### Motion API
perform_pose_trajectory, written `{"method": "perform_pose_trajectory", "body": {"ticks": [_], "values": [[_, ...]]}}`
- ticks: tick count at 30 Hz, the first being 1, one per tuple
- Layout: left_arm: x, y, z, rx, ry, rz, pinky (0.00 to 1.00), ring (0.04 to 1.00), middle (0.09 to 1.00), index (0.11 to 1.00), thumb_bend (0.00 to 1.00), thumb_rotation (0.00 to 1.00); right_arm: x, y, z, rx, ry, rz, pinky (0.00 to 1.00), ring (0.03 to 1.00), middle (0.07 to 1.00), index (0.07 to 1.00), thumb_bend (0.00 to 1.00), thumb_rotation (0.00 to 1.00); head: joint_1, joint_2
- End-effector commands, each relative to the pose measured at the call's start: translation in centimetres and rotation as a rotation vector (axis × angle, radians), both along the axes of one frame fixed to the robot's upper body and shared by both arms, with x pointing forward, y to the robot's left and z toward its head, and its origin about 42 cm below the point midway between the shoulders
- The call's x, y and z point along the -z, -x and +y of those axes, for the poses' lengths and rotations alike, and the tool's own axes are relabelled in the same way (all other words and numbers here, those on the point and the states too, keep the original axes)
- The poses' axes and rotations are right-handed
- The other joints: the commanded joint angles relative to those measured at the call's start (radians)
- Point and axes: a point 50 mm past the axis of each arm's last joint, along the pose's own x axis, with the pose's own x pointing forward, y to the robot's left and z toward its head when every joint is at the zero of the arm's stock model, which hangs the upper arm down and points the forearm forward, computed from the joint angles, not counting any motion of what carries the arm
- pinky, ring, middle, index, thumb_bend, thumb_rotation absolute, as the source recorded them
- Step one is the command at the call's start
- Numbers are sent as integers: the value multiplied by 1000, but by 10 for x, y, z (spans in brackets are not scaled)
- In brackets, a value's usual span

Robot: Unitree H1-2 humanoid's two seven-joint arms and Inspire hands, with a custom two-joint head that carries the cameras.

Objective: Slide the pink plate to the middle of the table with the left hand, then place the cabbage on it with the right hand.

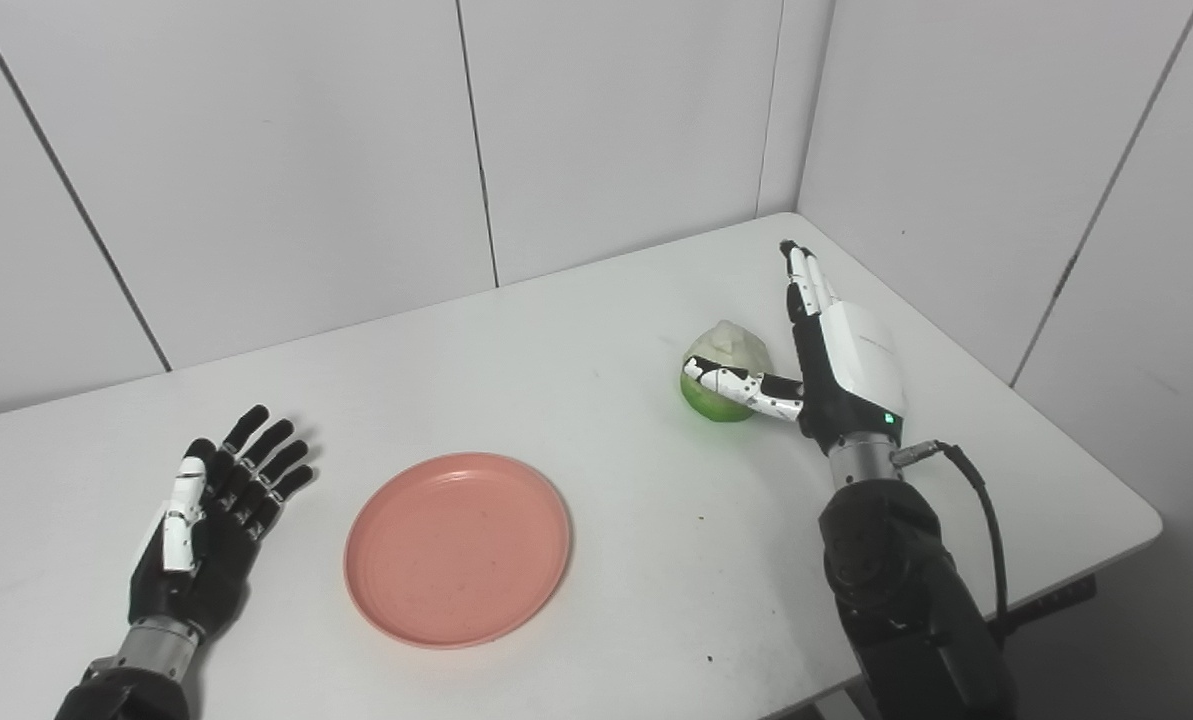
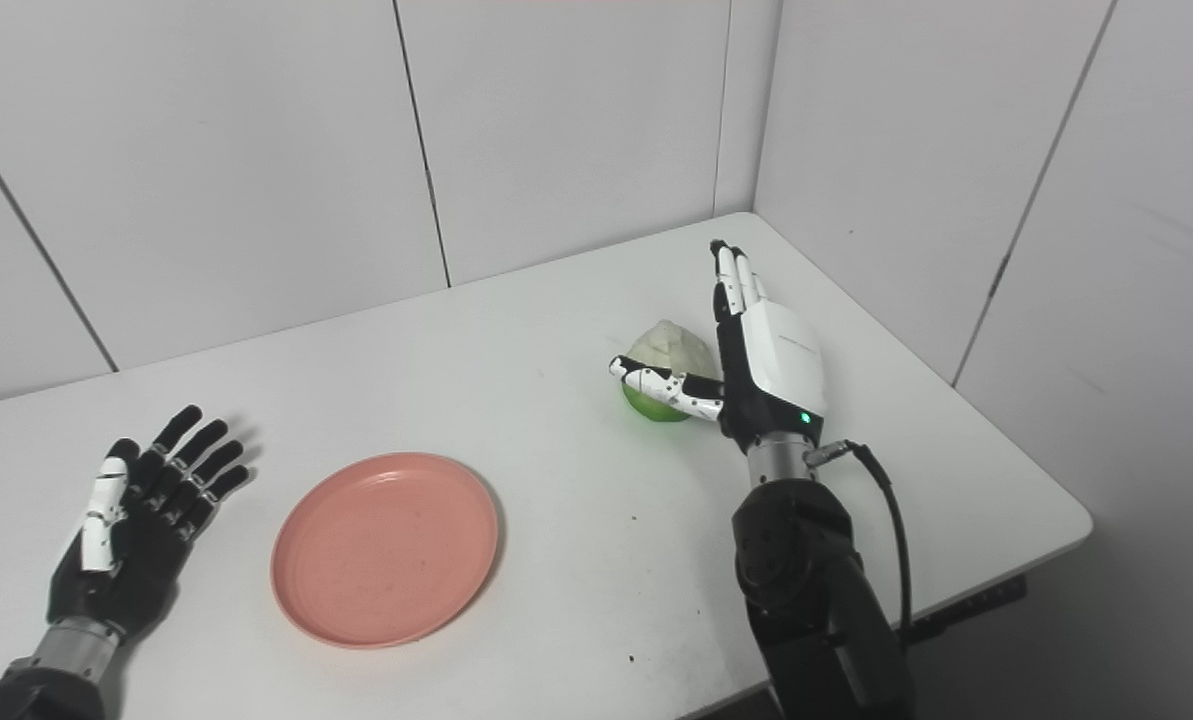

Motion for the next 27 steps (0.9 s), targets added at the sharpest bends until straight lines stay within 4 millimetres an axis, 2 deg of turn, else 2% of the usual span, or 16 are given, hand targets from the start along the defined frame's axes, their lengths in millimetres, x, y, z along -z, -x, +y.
{"method": "perform_pose_trajectory", "body": {"ticks": [1, 27], "values": [[34, 25, 25, -38, -22, 115, 855, 868, 887, 883, 471, 997, -17, -8, -2, 22, 32, -64, 794, 965, 1000, 1000, 1000, 690, -1, 2], [33, 24, 40, -44, 1, 123, 847, 865, 887, 882, 455, 1000, -3, -49, -5, 32, -5, 40, 864, 1000, 1000, 1000, 1000, 667, -10, 15]]}}
